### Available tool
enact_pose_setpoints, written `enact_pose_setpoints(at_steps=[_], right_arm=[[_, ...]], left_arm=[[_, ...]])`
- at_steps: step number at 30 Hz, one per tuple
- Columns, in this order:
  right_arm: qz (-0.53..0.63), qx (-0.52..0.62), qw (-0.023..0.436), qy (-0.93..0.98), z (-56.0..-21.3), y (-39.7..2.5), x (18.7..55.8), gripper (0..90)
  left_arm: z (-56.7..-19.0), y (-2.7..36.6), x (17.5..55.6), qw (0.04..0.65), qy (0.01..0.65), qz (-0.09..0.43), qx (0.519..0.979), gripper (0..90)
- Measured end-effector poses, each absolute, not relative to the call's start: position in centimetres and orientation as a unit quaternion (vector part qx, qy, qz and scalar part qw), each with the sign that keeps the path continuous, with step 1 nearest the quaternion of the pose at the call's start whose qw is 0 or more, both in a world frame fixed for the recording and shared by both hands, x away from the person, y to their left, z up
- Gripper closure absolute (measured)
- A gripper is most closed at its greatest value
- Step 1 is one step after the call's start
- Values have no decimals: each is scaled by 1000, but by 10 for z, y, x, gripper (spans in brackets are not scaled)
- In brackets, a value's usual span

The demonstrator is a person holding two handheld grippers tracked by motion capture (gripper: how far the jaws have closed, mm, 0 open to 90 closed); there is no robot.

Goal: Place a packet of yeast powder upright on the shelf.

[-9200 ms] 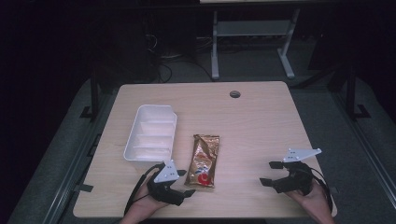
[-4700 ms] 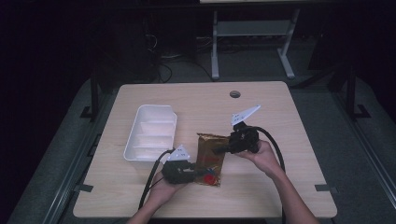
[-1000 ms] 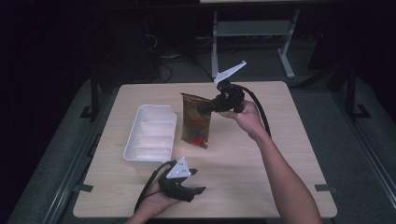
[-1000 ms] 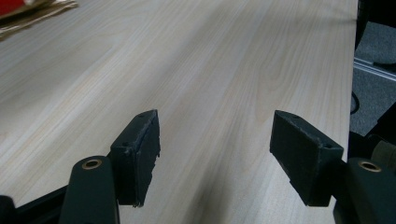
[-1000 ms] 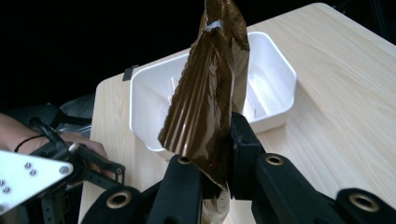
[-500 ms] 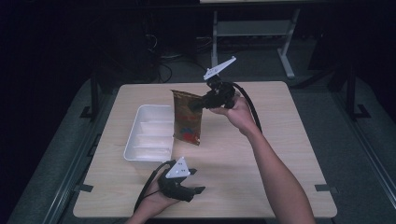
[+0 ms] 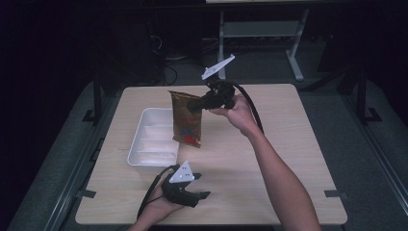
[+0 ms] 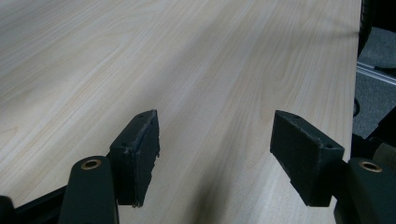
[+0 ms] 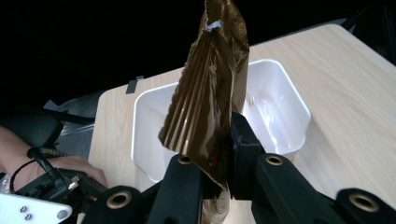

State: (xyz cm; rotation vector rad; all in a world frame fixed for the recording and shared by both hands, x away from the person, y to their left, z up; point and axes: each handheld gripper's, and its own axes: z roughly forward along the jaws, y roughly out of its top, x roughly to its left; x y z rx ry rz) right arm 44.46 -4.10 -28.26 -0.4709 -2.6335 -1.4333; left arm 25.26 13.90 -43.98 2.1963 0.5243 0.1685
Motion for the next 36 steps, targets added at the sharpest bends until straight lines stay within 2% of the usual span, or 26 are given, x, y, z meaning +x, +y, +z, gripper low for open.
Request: enact_pose_setpoints(at_steps=[36], right_arm=[[-466, -112, 67, -875, -271, 24, 462, 840]], left_arm=[[-440, 140, 252, 421, 204, 69, 881, 322]])
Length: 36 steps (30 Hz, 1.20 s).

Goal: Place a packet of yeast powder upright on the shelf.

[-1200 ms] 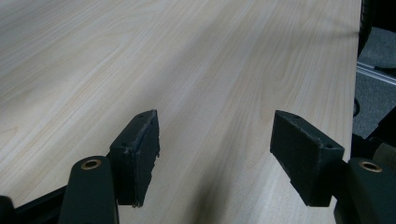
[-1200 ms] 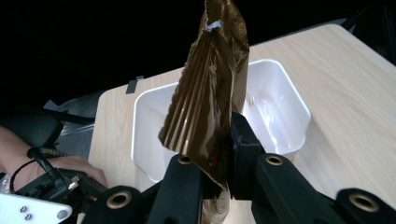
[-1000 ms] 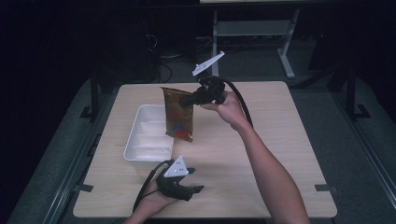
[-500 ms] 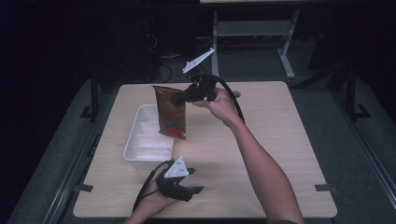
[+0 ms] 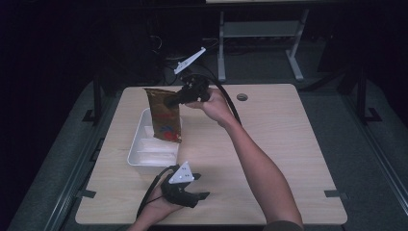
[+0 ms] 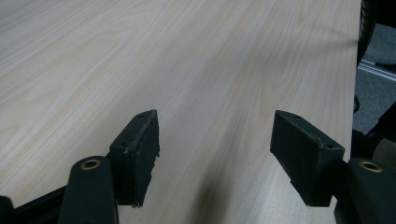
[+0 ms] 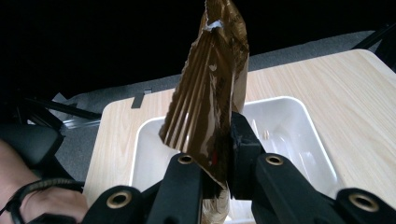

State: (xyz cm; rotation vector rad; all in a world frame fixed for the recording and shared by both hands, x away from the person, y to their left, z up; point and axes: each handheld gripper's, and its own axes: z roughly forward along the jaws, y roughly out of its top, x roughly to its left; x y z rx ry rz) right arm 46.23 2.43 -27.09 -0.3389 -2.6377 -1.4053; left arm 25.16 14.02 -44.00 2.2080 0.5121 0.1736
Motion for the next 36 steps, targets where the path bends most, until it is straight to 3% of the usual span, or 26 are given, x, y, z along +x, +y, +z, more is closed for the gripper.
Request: enact_pose_setpoints(at_steps=[36], right_arm=[[-446, -103, 114, -882, -331, 72, 479, 835]], left_arm=[[-440, 141, 251, 418, 202, 71, 883, 322]])
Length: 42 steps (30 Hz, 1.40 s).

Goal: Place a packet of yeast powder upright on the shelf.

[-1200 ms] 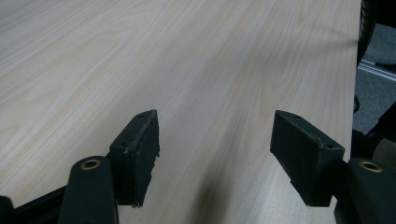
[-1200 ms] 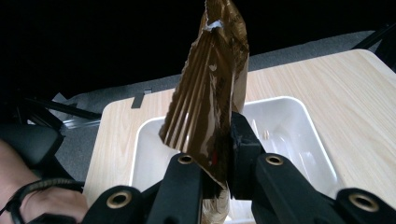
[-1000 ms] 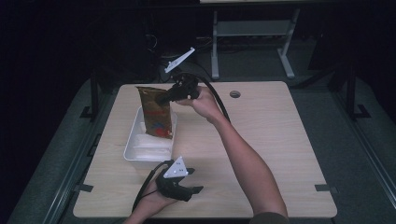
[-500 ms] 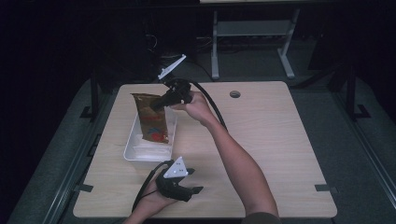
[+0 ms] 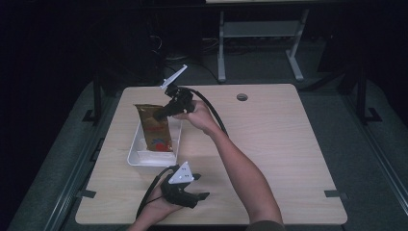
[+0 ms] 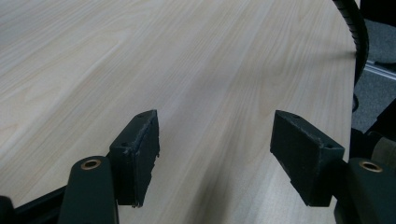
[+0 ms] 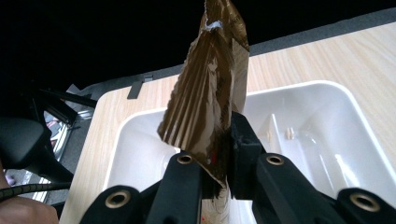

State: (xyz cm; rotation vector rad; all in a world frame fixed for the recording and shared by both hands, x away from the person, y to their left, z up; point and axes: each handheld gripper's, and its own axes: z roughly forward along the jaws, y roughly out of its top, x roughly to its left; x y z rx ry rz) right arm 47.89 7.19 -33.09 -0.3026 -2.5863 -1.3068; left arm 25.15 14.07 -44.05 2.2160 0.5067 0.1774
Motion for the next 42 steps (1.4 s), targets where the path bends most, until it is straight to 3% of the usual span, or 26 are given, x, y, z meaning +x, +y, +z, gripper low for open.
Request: enact_pose_setpoints(at_steps=[42], right_arm=[[-448, -126, 144, -873, -369, 64, 477, 799]], left_arm=[[-442, 141, 254, 414, 203, 63, 885, 316]])
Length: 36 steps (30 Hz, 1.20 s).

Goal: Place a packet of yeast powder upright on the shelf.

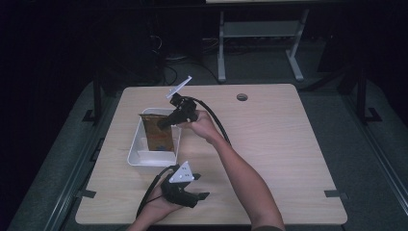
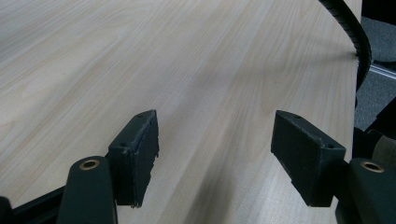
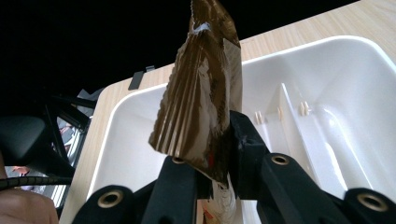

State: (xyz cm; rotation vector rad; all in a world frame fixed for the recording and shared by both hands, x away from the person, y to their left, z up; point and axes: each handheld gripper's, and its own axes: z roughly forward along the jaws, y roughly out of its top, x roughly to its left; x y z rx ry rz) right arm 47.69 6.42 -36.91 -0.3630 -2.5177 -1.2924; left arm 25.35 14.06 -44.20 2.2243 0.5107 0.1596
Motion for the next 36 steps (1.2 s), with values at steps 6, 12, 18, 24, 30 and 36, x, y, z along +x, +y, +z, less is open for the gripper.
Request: enact_pose_setpoints(at_steps=[6, 12, 18, 24, 30, 36], right_arm=[[-454, -134, 147, -869, -369, 60, 477, 686], [-455, -147, 138, -868, -367, 54, 475, 562], [-454, -151, 138, -867, -365, 47, 473, 502], [-465, -159, 135, -860, -362, 32, 470, 439], [-469, -164, 132, -858, -359, 18, 467, 422], [-474, -170, 127, -855, -355, 2, 462, 412]], left_arm=[[-442, 140, 253, 416, 203, 63, 884, 316], [-441, 140, 253, 416, 203, 64, 884, 316], [-441, 139, 253, 415, 202, 63, 885, 315], [-440, 139, 253, 417, 200, 65, 884, 302], [-440, 139, 253, 417, 201, 65, 884, 292], [-439, 139, 254, 421, 204, 63, 882, 283]])
